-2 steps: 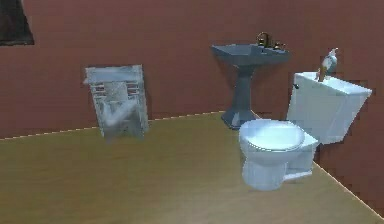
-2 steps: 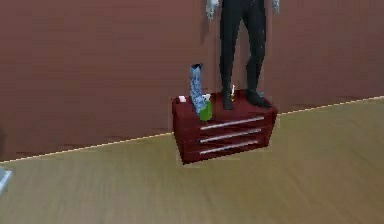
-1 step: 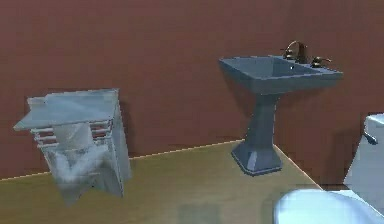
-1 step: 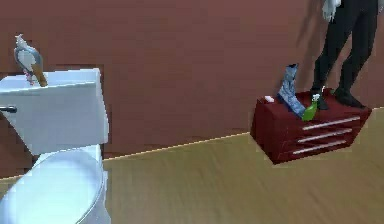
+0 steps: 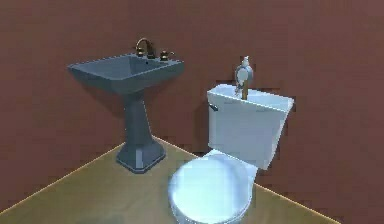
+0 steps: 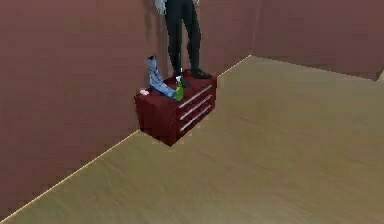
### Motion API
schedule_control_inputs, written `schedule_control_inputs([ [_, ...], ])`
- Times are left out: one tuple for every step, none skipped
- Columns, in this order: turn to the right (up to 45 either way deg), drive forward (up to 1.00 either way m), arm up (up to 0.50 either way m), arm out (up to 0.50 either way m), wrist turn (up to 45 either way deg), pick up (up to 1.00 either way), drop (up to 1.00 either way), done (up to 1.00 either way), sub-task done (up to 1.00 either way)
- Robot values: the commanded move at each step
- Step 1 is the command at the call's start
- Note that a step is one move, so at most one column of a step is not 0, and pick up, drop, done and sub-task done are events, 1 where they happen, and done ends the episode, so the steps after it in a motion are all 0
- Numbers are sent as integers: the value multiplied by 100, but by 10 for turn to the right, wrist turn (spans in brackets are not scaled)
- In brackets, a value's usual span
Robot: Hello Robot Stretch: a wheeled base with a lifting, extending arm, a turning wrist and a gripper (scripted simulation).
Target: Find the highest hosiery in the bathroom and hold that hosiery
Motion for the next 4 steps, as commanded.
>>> schedule_control_inputs([
  [-450, 0, 0, 0, 0, 0, 0, 0, 0],
  [-60, 0, 0, 0, 0, 0, 0, 0, 0],
  [0, 60, 0, 0, 0, 0, 0, 0, 0],
  [450, 0, 0, 0, 0, 0, 0, 0, 0],
])
